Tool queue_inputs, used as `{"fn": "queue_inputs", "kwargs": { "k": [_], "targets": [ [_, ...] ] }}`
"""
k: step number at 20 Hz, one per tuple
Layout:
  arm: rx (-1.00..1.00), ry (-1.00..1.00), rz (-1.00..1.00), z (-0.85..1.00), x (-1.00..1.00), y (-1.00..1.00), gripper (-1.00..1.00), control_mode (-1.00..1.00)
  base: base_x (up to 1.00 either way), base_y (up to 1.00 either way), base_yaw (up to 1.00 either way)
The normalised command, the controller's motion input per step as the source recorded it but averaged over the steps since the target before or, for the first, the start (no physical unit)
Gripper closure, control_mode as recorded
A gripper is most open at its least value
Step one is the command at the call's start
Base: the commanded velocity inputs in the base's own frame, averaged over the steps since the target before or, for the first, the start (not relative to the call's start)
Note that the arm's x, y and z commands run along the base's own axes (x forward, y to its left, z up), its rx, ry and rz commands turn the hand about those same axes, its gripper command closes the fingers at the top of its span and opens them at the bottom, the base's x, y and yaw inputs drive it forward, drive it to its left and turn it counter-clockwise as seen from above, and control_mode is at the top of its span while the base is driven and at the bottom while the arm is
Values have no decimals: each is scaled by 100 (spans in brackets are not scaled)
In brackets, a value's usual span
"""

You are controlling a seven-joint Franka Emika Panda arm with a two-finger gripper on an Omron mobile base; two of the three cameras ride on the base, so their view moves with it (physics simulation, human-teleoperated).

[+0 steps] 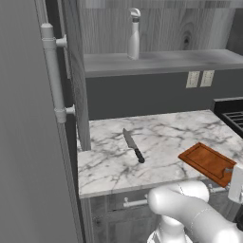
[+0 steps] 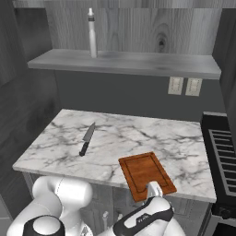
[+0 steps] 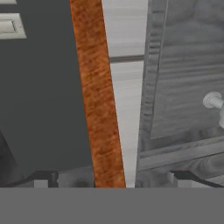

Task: Move the cutting board and knife to the sink. Then move spray from the cabinet to the counter.

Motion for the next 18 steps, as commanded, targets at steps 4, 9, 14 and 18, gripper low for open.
{"fn": "queue_inputs", "kwargs": {
  "k": [4, 9, 14, 18],
  "targets": [
    [0, 0, 0, 0, 0, 0, -100, -100, 0, 0, 0],
    [0, 0, 0, 0, 0, 0, -100, -100, 0, 0, 0],
    [0, 0, 0, 0, 0, 0, -100, -100, 0, 0, 0],
    [0, 0, 0, 0, 0, 0, 100, -100, 0, 0, 0]
  ]
}}
